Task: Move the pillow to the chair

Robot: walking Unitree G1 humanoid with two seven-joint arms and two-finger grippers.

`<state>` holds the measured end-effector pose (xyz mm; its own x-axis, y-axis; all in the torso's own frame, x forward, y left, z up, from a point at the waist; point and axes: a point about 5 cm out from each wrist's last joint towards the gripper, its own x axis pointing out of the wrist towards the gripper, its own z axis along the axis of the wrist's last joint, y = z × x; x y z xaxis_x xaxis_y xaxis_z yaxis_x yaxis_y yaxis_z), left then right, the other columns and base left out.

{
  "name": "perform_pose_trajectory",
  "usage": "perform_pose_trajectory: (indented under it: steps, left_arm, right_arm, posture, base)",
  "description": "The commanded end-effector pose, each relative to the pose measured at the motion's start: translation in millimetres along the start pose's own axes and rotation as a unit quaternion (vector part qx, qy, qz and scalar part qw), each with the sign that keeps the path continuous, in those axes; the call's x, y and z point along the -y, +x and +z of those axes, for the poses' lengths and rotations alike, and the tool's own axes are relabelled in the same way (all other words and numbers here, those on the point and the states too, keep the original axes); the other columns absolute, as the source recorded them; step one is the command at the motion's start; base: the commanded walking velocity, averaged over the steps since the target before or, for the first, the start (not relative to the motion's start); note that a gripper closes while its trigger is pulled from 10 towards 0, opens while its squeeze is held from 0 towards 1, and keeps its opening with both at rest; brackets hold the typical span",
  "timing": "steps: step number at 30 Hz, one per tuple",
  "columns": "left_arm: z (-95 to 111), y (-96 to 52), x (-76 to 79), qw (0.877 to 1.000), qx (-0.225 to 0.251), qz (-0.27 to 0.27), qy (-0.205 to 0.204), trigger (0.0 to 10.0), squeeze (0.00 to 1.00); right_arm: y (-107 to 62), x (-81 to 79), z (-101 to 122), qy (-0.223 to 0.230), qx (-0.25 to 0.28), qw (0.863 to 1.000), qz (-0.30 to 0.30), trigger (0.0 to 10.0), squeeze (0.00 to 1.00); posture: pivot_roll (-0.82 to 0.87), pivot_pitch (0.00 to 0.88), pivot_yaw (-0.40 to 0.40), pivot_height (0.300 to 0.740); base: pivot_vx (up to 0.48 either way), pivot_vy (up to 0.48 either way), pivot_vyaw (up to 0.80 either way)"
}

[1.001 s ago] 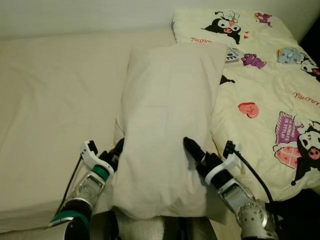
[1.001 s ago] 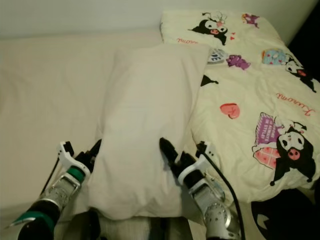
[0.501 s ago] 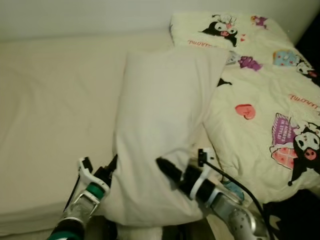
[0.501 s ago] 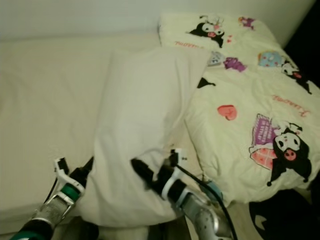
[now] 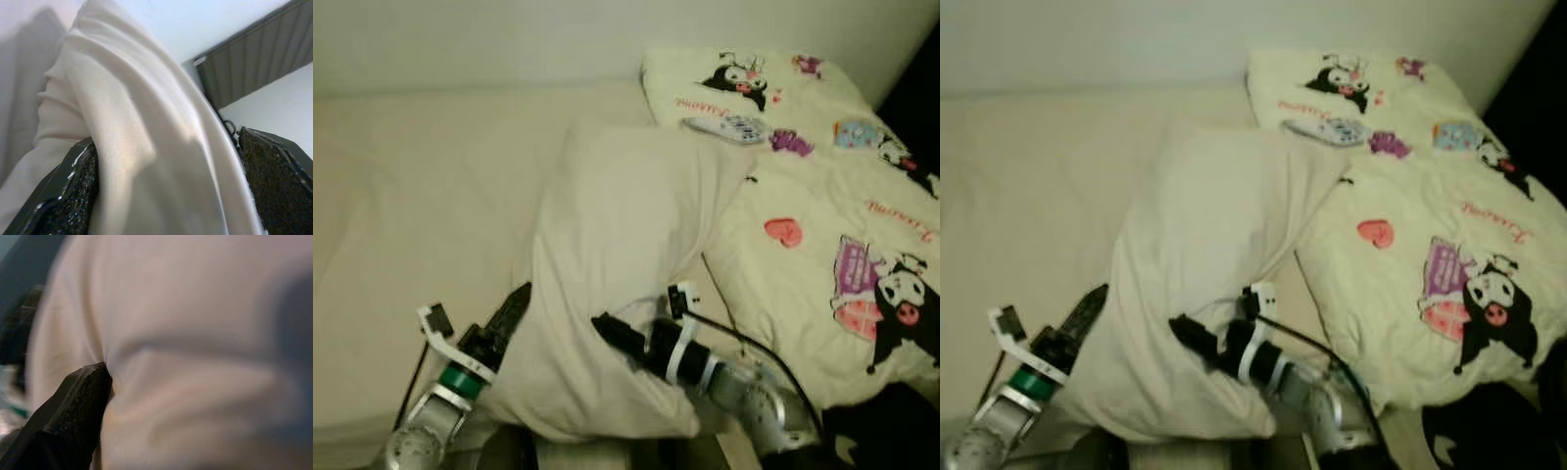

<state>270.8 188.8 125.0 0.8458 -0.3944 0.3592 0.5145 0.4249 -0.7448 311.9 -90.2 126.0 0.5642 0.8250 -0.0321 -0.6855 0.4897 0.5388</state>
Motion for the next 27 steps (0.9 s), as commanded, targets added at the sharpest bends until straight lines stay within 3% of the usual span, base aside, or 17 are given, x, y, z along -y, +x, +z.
perform_pose_trajectory:
  steps: [1,4,7,10,12,13,15,16,18,19,21,23,27]
  left_arm:
    - [-8.3,1.8,10.9,0.999,-0.015,-0.025,-0.016,10.0,1.0]
    - [-12.3,-13.7,22.0,1.0,-0.018,-0.021,-0.013,10.0,1.0]
    - [-14.8,-22.5,21.9,1.0,-0.024,-0.007,-0.01,10.0,1.0]
    - [-15.7,-50.0,14.3,0.997,-0.047,0.052,0.027,10.0,1.0]
    - [-10.5,-62.0,5.2,0.991,-0.055,0.099,0.068,10.0,1.0]
    - [-10.5,-62.0,5.2,0.991,-0.055,0.099,0.068,10.0,1.0]
    - [-3.0,-76.0,-5.4,0.981,-0.072,0.147,0.104,10.0,1.0]
    - [-3.0,-76.0,-5.4,0.981,-0.072,0.147,0.104,10.0,1.0]
    - [14.6,-91.8,-18.5,0.971,-0.047,0.199,0.124,10.0,1.0]
    - [14.6,-91.8,-18.5,0.971,-0.047,0.199,0.124,10.0,1.0]
    - [37.4,-99.5,-28.5,0.962,0.001,0.234,0.139,10.0,1.0]
    - [54.2,-93.4,-32.5,0.962,0.038,0.229,0.141,10.0,1.0]
    - [59.6,-88.5,-34.2,0.962,0.05,0.226,0.142,10.0,1.0]
  right_arm:
    - [9.4,-11.0,-1.7,-0.003,-0.008,0.999,0.048,10.0,1.0]
    - [-3.6,2.6,6.8,-0.014,-0.002,1.0,0.026,10.0,1.0]
    - [-9.5,5.5,9.9,-0.018,-0.001,1.0,0.022,10.0,1.0]
    - [-24.4,15.4,16.7,-0.039,0.001,0.999,-0.01,10.0,1.0]
    - [-30.5,24.6,20.2,-0.047,0.006,0.998,-0.039,10.0,1.0]
    - [-30.5,24.6,20.2,-0.047,0.006,0.998,-0.039,10.0,1.0]
    - [-34.9,32.5,24.0,-0.051,0.013,0.996,-0.065,10.0,1.0]
    - [-34.9,32.5,24.0,-0.051,0.013,0.996,-0.065,10.0,1.0]
    - [-37.4,43.0,27.5,-0.045,0.031,0.992,-0.114,10.0,1.0]
    - [-37.4,43.0,27.5,-0.045,0.031,0.992,-0.114,10.0,1.0]
    - [-40.3,54.2,32.1,-0.03,0.065,0.984,-0.163,10.0,1.0]
    - [-41.5,59.7,35.8,0.002,0.106,0.977,-0.186,10.0,1.0]
    - [-41.1,60.6,36.4,0.016,0.121,0.975,-0.188,10.0,1.0]
  posture:
    - [0.01,0.104,0.061,0.602]
    - [0.02,0.102,0.053,0.602]
    - [0.02,0.101,0.051,0.602]
    - [0.02,0.1,0.05,0.602]
    - [0.02,0.104,0.05,0.602]
    - [0.02,0.104,0.05,0.602]
    - [0.02,0.107,0.052,0.602]
    - [0.02,0.107,0.052,0.602]
    - [0.02,0.107,0.054,0.602]
    - [0.02,0.107,0.054,0.602]
    - [0.02,0.116,0.046,0.602]
    - [0.02,0.122,0.041,0.602]
    - [0.02,0.128,0.038,0.602]
  base:
    - [0.0,0.0,0.0]
    - [0.0,0.0,0.0]
    - [0.0,0.0,0.0]
    - [0.0,0.0,0.0]
    - [0.0,0.0,0.0]
    - [0.0,0.0,0.0]
    - [0.0,0.0,0.0]
    - [0.0,0.0,0.0]
    - [0.0,0.0,0.0]
    - [0.0,0.0,0.0]
    - [0.0,0.0,0.0]
    - [0.0,0.0,0.0]
    - [0.0,0.0,0.0]
